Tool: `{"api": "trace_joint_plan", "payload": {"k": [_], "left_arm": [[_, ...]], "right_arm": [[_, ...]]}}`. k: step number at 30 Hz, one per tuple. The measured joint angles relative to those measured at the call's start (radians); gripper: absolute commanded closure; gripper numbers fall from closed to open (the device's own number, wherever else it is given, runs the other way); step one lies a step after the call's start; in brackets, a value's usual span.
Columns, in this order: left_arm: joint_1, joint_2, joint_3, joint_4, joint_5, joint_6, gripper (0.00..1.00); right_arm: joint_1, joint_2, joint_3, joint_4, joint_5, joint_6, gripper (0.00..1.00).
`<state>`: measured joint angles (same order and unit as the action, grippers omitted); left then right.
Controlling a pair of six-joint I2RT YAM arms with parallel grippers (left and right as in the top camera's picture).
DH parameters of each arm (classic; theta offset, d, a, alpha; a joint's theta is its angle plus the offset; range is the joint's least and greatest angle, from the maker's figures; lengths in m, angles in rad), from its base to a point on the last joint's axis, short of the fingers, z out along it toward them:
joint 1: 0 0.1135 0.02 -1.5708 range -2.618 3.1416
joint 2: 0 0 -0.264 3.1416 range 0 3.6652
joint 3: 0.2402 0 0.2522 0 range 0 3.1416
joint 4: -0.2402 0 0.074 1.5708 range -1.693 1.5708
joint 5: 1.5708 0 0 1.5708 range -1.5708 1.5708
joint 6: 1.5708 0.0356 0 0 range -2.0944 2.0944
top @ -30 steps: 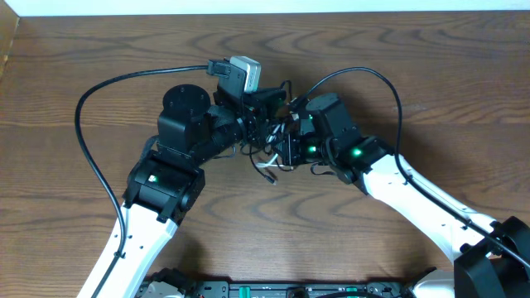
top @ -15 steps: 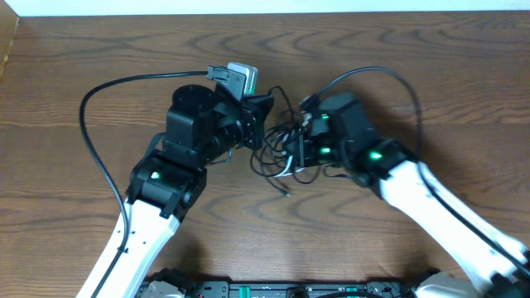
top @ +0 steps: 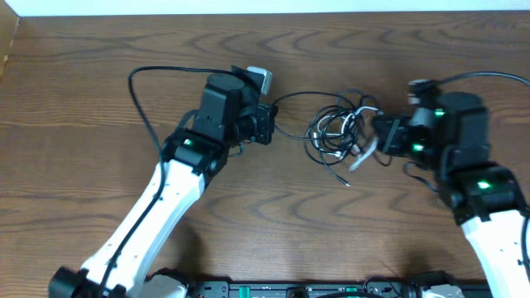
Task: Untangle cables
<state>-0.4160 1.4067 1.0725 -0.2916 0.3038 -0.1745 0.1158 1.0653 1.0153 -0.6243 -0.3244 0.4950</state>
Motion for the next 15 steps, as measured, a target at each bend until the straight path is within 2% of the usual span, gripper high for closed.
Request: {"api": "trace_joint_plan", "payload": {"k": [8,15], "left_arm": [[0.025,0.05,0.0,-0.034,-0.167,0.0,0.92],[0.265,0.05,0.0,-0.077,-0.244,0.013,0.92]], "right_arm": [[-0.183,-0.042,0.0,-0.003,-0.015,-0.046,0.99],[-0.375,-0.045,0.0,-0.045,0.008,-0.07,0.99]]}}
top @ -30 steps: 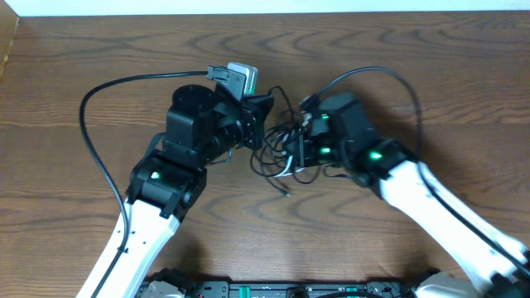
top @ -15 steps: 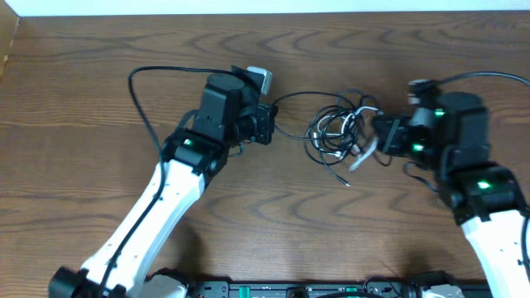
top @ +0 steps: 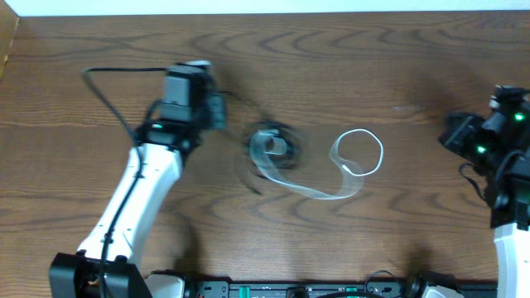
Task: Untangle cables
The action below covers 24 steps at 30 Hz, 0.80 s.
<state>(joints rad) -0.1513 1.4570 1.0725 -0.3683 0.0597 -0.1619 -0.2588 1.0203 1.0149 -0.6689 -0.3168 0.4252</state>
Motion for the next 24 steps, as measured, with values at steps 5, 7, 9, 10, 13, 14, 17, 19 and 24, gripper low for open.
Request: {"api": "trace_joint_plan", "payload": {"k": [5,7,9,10,13,14,17,19,24], "left_arm": [[0.148,0.0,0.0,-0.017,0.016,0.003,0.92],[0.17,0.0,0.0,-0.017,0.045,0.002,0.92],[0.167,0.0,0.0,-0.016,0.076,0.003,0.92],[0.159,0.0,0.0,-0.016,0.091,0.003,0.92],[0.125,0.0,0.0,-0.016,0.121,0.003,0.92],[0.106,0.0,0.0,-0.015,0.13,0.003,0.92],[0.043,0.0,0.0,0.002,0.174,0.003,0.93],[-0.006,0.0,0.0,0.026,0.212,0.001,0.92],[-0.152,0.0,0.0,0.138,0.299,-0.034,0.92]], "right_arm": [[-0.126,0.0,0.0,-0.028,-0.029,-0.042,0.99],[-0.142,0.0,0.0,-0.031,-0.048,-0.057,0.99],[-0.143,0.0,0.0,-0.031,-0.064,-0.071,0.99],[-0.143,0.0,0.0,-0.032,-0.073,-0.074,0.99],[-0.138,0.0,0.0,-0.04,-0.085,-0.079,0.99],[-0.136,0.001,0.0,-0.045,-0.088,-0.08,0.99],[-0.13,0.016,0.0,-0.068,-0.096,-0.085,0.99],[-0.13,0.032,0.0,-0.082,-0.098,-0.09,0.99],[-0.13,0.096,0.0,-0.108,-0.122,-0.129,0.99]]}}
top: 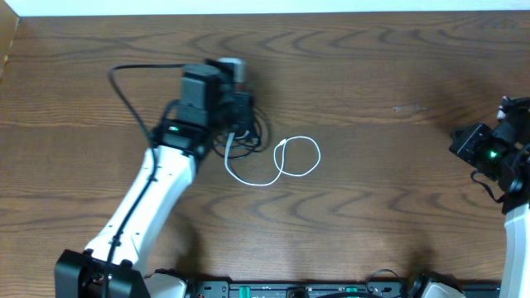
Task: Untangle cables
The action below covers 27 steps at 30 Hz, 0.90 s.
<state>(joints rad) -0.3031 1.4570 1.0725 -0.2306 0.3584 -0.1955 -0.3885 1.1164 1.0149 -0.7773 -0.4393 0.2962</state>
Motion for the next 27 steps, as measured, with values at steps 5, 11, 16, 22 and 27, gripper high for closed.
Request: {"api": "trace_joint_plan", "payload": {"k": [5,11,16,22,27], "left_arm": [[-0.148,0.0,0.0,0.1,0.038,-0.026,0.92],[-0.254,-0.006,0.0,0.164,0.055,-0.042,0.92],[-0.254,-0.042,0.0,0.168,0.025,-0.044,0.73],[-0.241,-0.073,0.0,0.164,-0.002,-0.048,0.55],[-0.233,-0.073,0.0,0.121,-0.015,-0.051,0.55]], "right_arm": [[0.013,0.058,0.0,-0.004,-0.037,-0.042,0.99],[0.089,0.108,0.0,0.0,-0.061,-0.053,0.99],[0.214,0.159,0.0,0.039,-0.063,-0.042,0.99],[0.37,0.247,0.0,0.092,-0.048,-0.006,0.63],[0.495,0.346,0.0,0.118,0.011,0.042,0.55]]}}
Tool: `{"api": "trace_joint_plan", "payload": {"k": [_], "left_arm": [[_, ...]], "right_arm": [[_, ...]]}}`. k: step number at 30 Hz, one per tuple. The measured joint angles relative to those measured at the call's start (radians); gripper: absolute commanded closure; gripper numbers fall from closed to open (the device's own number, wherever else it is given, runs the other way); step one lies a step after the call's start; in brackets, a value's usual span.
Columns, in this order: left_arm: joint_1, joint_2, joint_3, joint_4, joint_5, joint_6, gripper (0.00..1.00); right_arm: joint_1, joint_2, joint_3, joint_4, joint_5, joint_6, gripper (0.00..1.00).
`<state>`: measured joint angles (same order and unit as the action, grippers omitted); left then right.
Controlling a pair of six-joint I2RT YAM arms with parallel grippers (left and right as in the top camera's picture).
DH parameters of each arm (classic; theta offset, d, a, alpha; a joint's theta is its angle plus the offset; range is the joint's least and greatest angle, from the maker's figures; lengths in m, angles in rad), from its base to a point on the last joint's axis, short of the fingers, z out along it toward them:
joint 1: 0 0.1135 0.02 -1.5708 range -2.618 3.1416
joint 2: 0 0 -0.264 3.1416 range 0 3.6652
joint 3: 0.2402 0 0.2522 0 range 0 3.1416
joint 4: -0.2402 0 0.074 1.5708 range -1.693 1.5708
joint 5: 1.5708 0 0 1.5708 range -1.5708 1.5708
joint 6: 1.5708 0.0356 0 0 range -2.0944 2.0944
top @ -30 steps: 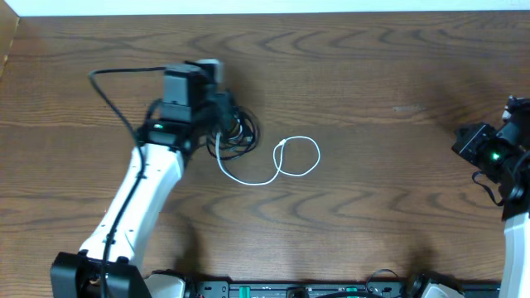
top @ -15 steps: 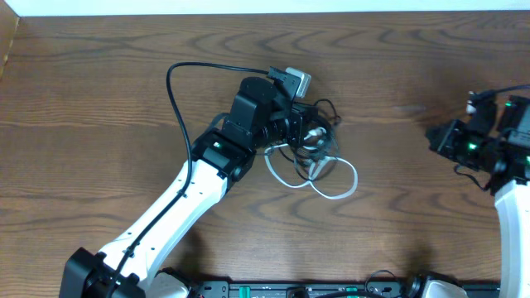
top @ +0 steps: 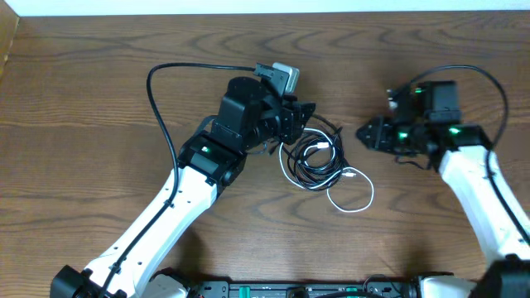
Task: Untangle cables
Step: 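Bring the right gripper back to the coil held by the left gripper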
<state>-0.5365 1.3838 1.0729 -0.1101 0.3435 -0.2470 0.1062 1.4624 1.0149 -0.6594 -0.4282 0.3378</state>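
Observation:
A tangle of black cable (top: 316, 157) lies at the table's middle, with white cable (top: 352, 197) wound through it and looping out to the lower right. My left gripper (top: 303, 120) sits at the tangle's upper left edge. Black strands run up into its fingers, which look shut on them. My right gripper (top: 364, 132) points left, a short way right of the tangle. Its fingers meet in a narrow tip with nothing between them, apart from the cables.
The brown wooden table (top: 99, 66) carries nothing else. Each arm's own black supply cable arcs above it: the left one (top: 157, 79) and the right one (top: 497, 83). A dark rail (top: 298, 290) runs along the front edge.
My left gripper has moved right to the middle, and the black tangle lies below and right of it. The white loop now lies further right. My right arm has come in from the far right.
Both grippers were at the tangle in the middle. Then they stood far apart, the left with the black bundle and white cable stretched between. Then the left held the bundle at left, a white loop beside it. Now both are back near the middle.

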Motion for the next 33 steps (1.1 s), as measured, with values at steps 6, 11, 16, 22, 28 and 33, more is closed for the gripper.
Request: {"api": "trace_joint_plan", "payload": {"k": [6,11,16,22,28,33], "left_arm": [[0.0,0.0,0.0,-0.142,-0.056,0.0,0.55],[0.0,0.0,0.0,-0.218,-0.115,0.004,0.55],[0.0,0.0,0.0,-0.227,-0.137,0.008,0.55],[0.0,0.0,0.0,-0.253,-0.14,0.008,0.55],[0.0,0.0,0.0,-0.279,-0.14,0.008,0.55],[0.0,0.0,0.0,-0.291,-0.14,0.008,0.55]], "right_arm": [[0.112,0.108,0.0,0.014,0.06,0.045,0.55],[0.182,0.167,0.0,0.003,0.122,0.121,0.55],[0.224,0.214,0.0,-0.005,0.179,0.197,0.55],[0.231,0.259,0.0,-0.005,0.206,0.237,0.55],[0.231,0.288,0.0,0.045,0.227,0.254,0.79],[0.231,0.294,0.0,0.102,0.216,0.261,0.98]]}}
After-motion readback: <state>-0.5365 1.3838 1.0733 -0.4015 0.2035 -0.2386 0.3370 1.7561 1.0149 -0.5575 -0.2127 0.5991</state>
